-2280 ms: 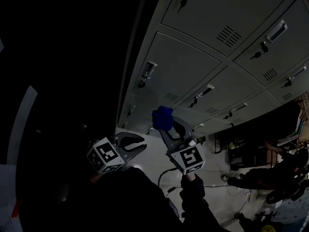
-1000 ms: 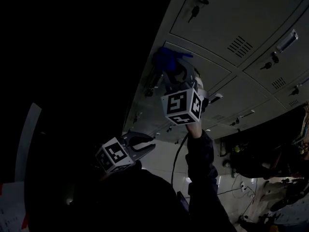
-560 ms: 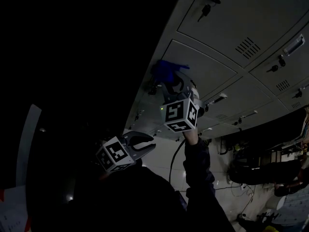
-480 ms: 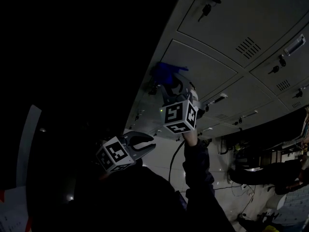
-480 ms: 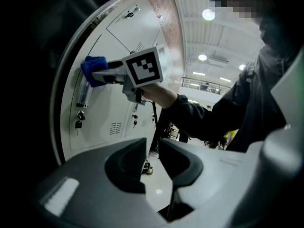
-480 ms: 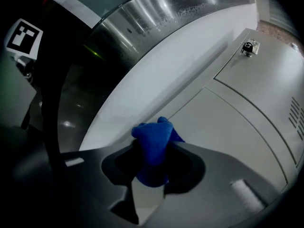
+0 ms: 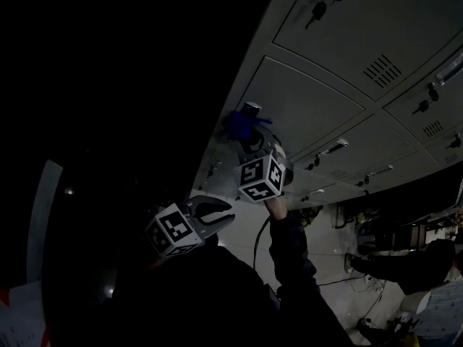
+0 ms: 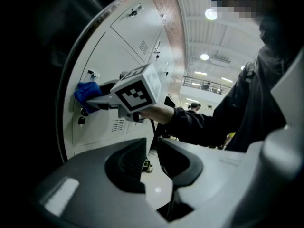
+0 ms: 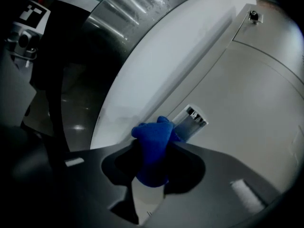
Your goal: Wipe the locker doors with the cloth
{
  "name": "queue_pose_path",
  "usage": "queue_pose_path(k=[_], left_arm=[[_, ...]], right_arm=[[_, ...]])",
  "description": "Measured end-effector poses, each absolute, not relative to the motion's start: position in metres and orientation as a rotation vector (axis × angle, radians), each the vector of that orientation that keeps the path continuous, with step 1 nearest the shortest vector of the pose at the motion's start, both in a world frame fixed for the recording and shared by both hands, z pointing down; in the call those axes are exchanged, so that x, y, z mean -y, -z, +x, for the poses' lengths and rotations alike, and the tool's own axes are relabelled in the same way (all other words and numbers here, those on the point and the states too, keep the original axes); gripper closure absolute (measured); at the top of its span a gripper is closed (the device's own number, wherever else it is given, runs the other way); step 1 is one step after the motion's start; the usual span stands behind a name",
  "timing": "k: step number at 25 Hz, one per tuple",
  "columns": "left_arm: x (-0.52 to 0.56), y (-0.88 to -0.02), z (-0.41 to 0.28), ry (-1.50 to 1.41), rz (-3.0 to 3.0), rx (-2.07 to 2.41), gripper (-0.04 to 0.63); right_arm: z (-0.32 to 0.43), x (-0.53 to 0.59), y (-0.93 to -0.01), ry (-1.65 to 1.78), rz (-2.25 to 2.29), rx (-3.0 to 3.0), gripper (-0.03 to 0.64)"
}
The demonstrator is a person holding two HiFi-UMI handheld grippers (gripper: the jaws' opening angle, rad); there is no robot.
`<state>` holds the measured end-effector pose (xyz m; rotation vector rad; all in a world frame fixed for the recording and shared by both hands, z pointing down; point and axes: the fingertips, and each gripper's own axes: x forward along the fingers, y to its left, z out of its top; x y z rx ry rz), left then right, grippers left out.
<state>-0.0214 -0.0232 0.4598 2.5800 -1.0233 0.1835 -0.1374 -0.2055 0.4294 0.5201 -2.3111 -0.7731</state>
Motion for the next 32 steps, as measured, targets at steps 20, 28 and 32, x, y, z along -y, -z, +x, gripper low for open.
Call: queue_pose_path(k=[20, 28, 32], left_arm=[[0.022, -0.467, -0.026, -0.191, 2.546, 1.016, 0.54], [0.02, -0.47, -0.025, -0.209, 2.538, 1.012, 0.54], [0.021, -0.47, -0.025, -0.22, 2.534, 1.014, 0.54]], right_arm=[[-0.125, 0.174, -0.477, 0.673, 0.473, 2.353, 0.494], [-0.128, 0.17, -0.493, 0.761, 0.514, 2.361, 0.494], [-0.129, 0.168, -0.5, 0.779, 0.507, 2.359, 0.494]])
